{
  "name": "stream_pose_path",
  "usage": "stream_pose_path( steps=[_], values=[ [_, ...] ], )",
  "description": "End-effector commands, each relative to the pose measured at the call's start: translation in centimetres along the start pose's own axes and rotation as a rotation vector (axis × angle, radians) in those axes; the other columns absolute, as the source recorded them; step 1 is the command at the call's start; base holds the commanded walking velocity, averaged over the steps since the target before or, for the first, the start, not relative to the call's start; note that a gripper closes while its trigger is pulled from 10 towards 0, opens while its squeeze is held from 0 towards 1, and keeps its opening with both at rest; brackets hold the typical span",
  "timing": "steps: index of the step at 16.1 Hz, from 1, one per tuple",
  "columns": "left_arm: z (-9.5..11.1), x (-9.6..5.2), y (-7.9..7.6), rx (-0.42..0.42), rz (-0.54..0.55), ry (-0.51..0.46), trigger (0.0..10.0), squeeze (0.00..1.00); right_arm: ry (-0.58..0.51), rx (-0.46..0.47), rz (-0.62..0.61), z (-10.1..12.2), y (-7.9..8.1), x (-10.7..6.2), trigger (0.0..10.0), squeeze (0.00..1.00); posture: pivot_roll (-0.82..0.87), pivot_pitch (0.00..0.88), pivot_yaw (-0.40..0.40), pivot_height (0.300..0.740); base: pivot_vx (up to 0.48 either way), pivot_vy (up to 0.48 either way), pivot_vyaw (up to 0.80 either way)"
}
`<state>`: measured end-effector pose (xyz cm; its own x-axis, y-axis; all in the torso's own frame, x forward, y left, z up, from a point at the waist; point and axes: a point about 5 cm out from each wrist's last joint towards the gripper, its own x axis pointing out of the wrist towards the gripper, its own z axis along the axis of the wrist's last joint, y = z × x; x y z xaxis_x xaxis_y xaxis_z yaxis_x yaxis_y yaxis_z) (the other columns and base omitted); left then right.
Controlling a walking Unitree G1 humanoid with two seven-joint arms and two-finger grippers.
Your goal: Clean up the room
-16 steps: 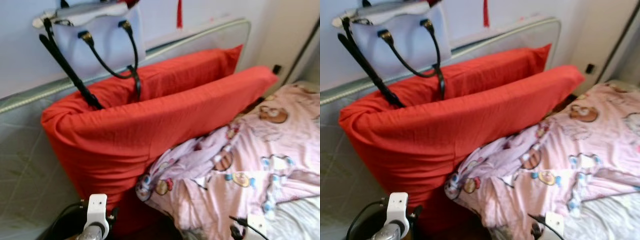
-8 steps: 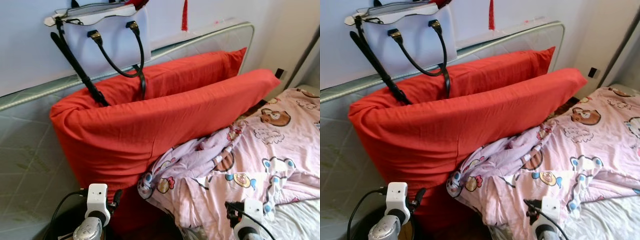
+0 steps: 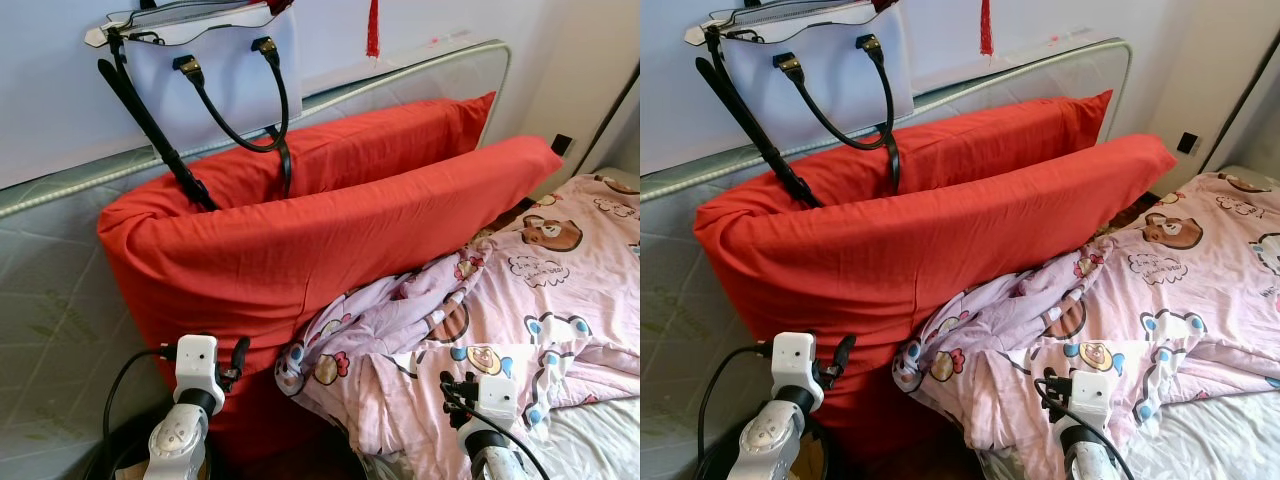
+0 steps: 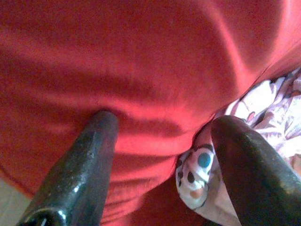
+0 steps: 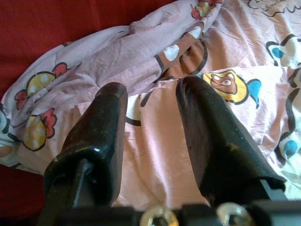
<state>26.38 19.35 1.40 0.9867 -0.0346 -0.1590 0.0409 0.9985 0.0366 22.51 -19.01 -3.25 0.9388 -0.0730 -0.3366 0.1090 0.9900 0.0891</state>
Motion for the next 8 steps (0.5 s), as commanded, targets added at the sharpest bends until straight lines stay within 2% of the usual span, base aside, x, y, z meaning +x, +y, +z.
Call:
stream_pose_path(
  steps=[1,8],
  values=[
    [0.09,-0.16,0.34,-0.005,0.021,0.001,10.0,0.0,0.011,-0.009,0.0,-0.25,0.3,-0.17,10.0,0.0,-0.03,0.0,0.016,0.725,0.0,0.0,0.0],
    [0.37,-0.02,0.05,-0.007,0.017,0.0,10.0,0.0,-0.034,0.002,-0.003,0.18,0.38,-0.33,10.0,0.0,-0.03,0.0,0.013,0.711,0.0,0.0,0.0]
  ],
)
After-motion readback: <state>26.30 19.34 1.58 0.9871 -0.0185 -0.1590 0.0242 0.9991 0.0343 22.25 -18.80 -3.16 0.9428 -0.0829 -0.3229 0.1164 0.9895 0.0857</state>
